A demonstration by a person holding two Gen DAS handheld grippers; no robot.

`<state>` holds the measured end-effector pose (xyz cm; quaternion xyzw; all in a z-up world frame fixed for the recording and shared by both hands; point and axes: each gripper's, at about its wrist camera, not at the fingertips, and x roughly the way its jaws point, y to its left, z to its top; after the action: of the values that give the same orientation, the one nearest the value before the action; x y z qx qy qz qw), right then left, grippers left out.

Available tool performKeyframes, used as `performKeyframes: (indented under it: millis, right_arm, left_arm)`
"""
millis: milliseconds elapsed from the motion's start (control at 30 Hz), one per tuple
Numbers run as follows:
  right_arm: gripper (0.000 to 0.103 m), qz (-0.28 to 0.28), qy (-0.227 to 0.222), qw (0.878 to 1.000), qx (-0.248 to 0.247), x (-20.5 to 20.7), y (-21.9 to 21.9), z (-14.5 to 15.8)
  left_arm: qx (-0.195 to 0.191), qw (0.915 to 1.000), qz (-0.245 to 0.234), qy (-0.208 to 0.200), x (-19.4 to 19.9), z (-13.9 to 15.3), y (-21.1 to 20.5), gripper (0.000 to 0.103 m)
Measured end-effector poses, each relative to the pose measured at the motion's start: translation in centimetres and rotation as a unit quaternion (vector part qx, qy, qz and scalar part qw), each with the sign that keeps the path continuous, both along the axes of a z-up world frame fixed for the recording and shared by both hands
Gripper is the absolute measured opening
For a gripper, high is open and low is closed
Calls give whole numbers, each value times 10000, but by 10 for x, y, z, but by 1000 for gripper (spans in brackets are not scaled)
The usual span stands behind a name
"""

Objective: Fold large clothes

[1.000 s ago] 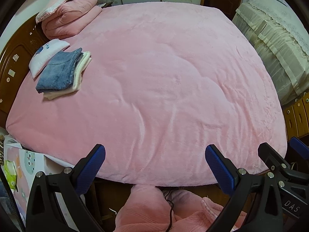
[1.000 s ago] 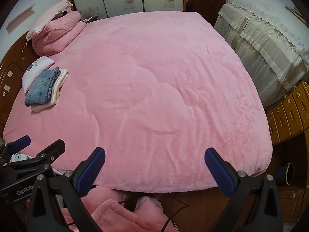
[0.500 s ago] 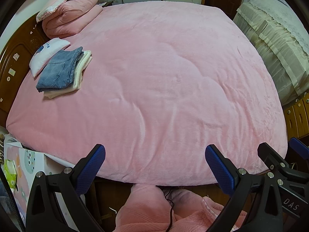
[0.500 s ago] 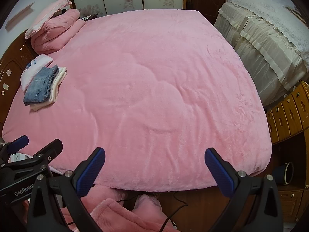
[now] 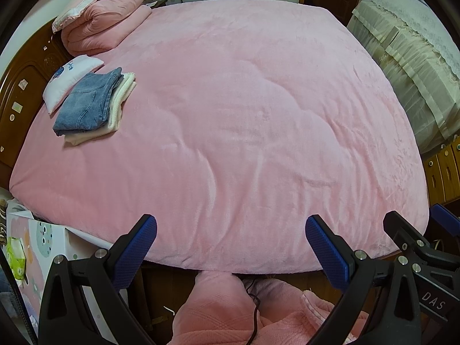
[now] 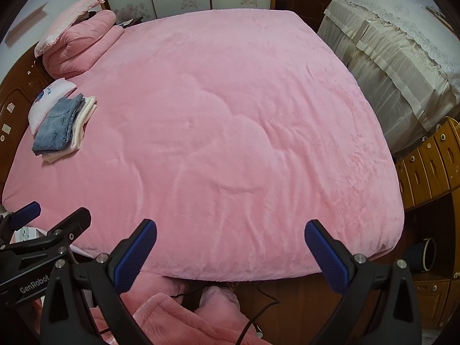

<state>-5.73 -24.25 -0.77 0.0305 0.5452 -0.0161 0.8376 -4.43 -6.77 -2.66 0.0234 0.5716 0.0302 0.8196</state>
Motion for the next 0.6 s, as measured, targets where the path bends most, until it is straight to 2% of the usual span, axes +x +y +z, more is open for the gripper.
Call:
performKeyframes:
  millis: [600]
  right_arm:
    - [103, 17, 47, 10000, 7, 1, -3, -4]
  left_arm:
    - [8, 10000, -5, 14, -1, 0, 0, 102]
